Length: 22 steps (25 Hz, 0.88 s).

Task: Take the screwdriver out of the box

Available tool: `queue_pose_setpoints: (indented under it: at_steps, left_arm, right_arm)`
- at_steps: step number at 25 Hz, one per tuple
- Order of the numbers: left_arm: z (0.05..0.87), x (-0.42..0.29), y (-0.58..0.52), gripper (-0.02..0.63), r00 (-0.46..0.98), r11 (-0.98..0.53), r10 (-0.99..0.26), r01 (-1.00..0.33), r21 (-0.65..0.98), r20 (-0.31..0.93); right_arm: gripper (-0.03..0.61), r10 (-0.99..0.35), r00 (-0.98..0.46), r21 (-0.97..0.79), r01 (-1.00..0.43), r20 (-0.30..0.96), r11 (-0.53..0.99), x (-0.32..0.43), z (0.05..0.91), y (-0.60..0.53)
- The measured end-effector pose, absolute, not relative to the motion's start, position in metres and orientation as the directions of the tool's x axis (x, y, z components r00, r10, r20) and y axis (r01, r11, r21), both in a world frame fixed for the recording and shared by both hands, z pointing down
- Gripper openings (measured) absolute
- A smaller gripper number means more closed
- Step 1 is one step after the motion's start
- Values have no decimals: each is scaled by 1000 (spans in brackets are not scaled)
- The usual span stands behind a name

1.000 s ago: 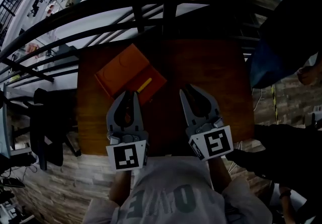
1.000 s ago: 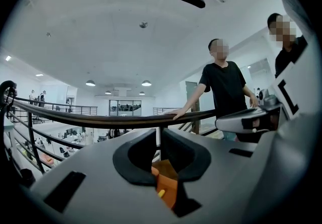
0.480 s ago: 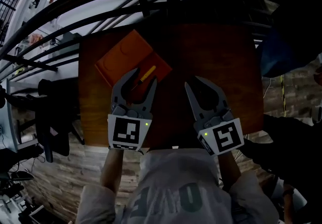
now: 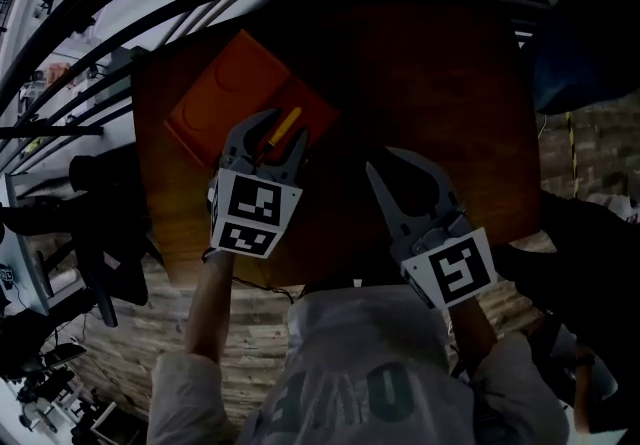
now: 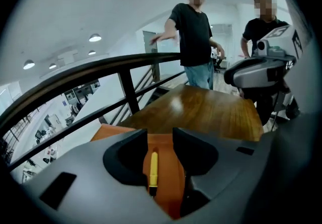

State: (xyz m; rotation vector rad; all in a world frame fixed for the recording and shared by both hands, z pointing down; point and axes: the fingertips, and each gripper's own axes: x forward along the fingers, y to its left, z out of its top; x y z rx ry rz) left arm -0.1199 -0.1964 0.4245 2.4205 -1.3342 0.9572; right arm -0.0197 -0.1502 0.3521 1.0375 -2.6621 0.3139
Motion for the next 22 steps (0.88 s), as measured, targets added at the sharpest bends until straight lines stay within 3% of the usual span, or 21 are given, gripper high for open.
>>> queue_pose_setpoints:
  at_steps: [11,22]
  left_arm:
    - [506,-126,-203,155,320,-585,-510,-810,-49,799]
    - [531,-132,-205,144,280,-562,-421,-827,-6,863]
  right_arm:
    - [64,-584,-716,-132,-668,383,732,-19,382,-151]
    - [64,-543,-718,-155,-654,436,740,-16,387,-147]
